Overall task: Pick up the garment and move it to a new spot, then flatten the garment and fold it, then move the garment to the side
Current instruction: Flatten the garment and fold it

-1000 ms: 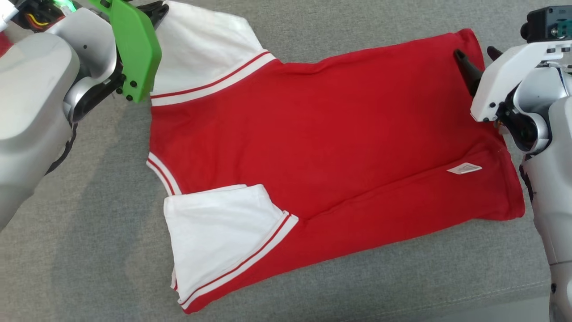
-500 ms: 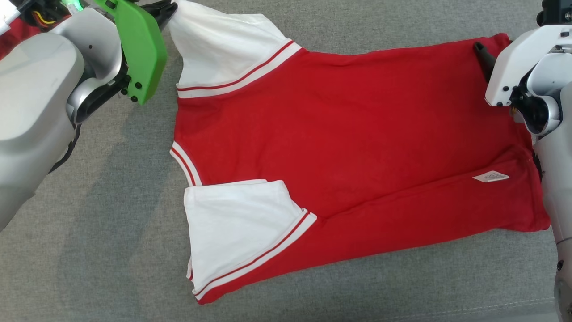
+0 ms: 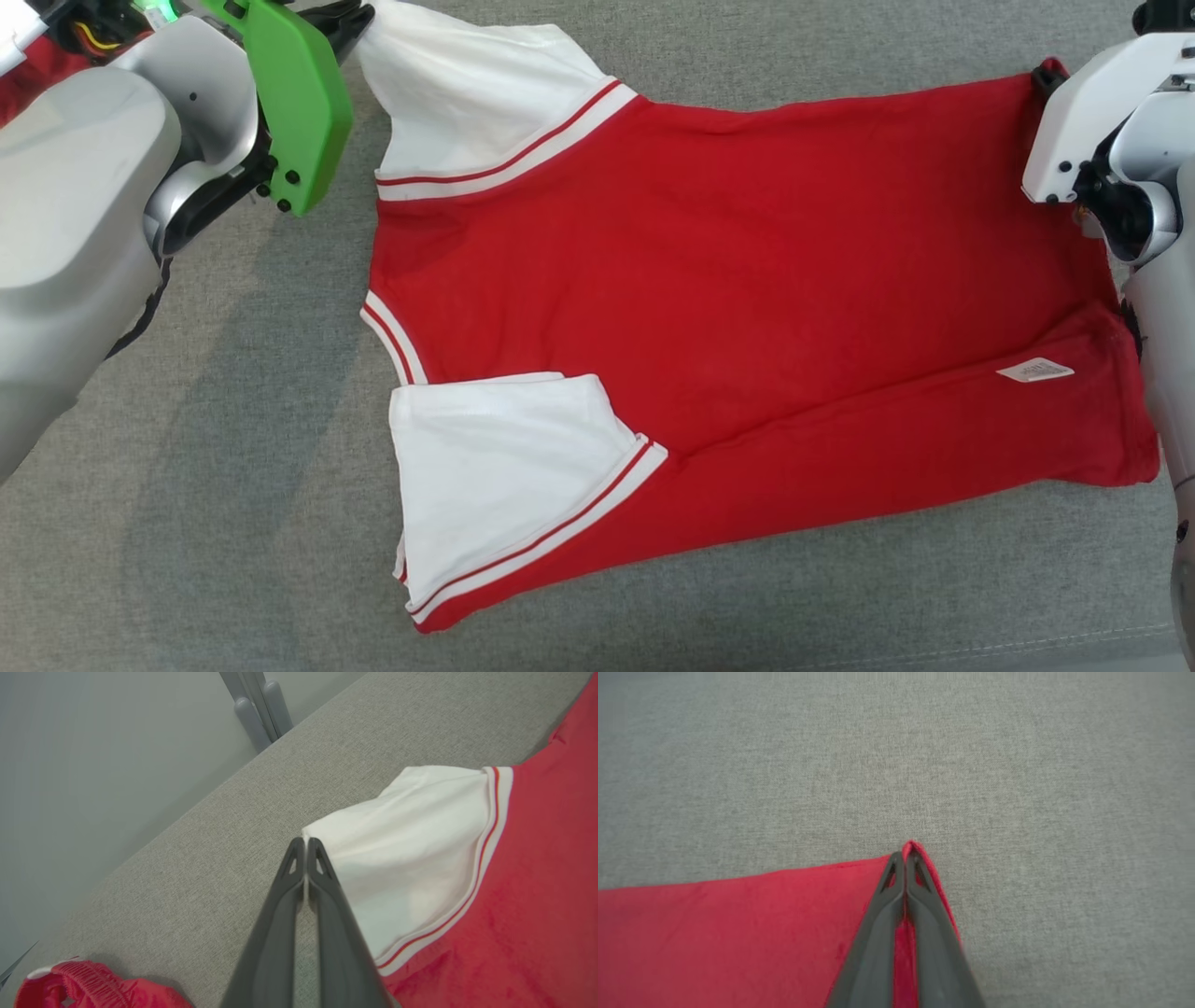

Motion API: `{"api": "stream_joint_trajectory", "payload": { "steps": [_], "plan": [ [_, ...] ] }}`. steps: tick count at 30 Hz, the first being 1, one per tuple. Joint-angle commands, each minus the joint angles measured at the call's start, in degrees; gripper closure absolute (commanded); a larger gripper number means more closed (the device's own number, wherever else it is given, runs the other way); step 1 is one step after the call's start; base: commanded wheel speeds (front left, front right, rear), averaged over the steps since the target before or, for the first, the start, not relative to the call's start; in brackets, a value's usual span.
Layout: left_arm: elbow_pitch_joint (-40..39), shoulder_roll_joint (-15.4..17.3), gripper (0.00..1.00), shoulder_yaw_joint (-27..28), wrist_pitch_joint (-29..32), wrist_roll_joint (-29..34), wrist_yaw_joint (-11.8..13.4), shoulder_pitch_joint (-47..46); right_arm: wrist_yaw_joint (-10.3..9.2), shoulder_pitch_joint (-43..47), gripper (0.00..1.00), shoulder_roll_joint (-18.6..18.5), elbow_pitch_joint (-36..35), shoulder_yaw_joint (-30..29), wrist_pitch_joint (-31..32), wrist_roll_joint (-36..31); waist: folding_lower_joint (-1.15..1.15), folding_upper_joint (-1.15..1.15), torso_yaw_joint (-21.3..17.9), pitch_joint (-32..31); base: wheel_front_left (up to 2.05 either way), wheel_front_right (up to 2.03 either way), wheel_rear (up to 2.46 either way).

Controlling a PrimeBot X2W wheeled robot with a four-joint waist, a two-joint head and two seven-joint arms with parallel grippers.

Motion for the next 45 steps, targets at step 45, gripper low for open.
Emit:
{"api": "stream_joint_trajectory", "payload": {
  "steps": [45],
  "plan": [
    [-31.05, 14.17, 1.0, -1.66, -21.08, -4.29, 18.44, 35.57, -0.01, 36.13, 1.0, -6.91, -23.29, -9.21, -9.33, 22.18, 0.0, 0.0, 4.5, -11.48, 0.0, 0.0, 0.0]
  ]
}}
